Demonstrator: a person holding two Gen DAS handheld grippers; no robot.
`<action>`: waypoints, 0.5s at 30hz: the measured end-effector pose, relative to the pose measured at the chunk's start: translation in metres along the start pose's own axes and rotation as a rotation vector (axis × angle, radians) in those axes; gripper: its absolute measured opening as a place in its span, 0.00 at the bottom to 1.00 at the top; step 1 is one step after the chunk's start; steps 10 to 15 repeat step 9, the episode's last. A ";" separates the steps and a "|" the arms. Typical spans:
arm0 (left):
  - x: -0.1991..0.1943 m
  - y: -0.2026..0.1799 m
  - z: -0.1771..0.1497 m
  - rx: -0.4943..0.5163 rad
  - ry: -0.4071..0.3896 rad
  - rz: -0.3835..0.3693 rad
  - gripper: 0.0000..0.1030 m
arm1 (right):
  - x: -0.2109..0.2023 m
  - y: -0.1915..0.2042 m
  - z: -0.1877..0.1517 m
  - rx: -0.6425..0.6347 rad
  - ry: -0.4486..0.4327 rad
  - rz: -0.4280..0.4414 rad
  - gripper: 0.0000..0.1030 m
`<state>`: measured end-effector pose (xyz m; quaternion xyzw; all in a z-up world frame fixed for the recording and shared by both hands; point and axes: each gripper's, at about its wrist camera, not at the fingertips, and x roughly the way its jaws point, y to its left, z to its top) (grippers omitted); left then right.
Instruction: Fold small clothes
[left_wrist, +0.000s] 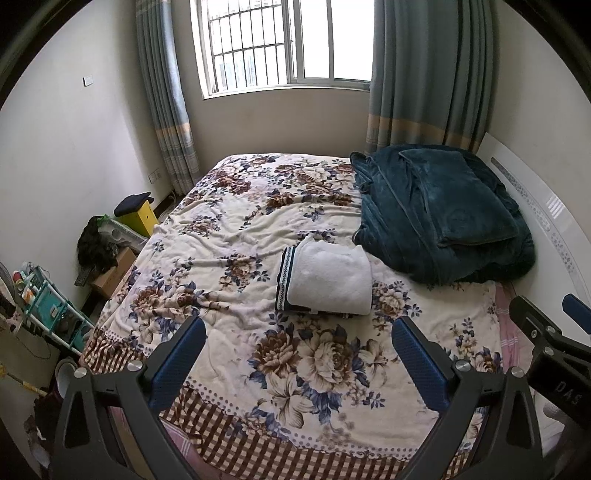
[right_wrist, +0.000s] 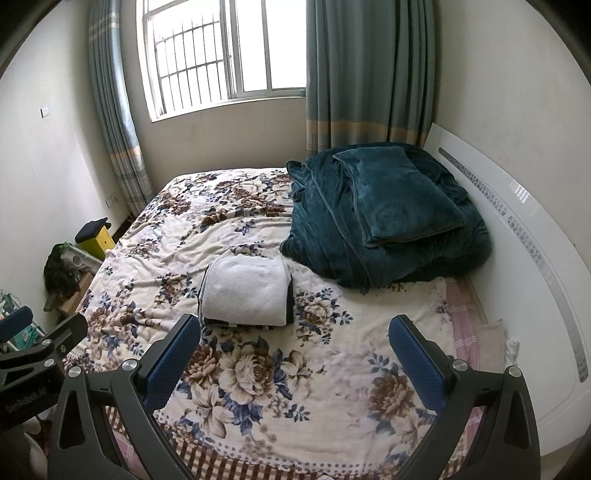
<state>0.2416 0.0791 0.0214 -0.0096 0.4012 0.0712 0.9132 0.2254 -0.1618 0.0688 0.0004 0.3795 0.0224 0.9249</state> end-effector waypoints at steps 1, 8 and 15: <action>0.000 0.000 0.000 -0.001 -0.001 -0.001 1.00 | 0.000 0.000 0.000 0.000 0.000 0.000 1.00; -0.002 -0.001 -0.005 -0.010 -0.007 -0.002 1.00 | 0.000 0.000 -0.001 0.003 0.001 -0.002 1.00; -0.002 -0.002 -0.006 -0.009 -0.007 0.000 1.00 | 0.000 -0.001 -0.001 0.003 0.001 -0.001 1.00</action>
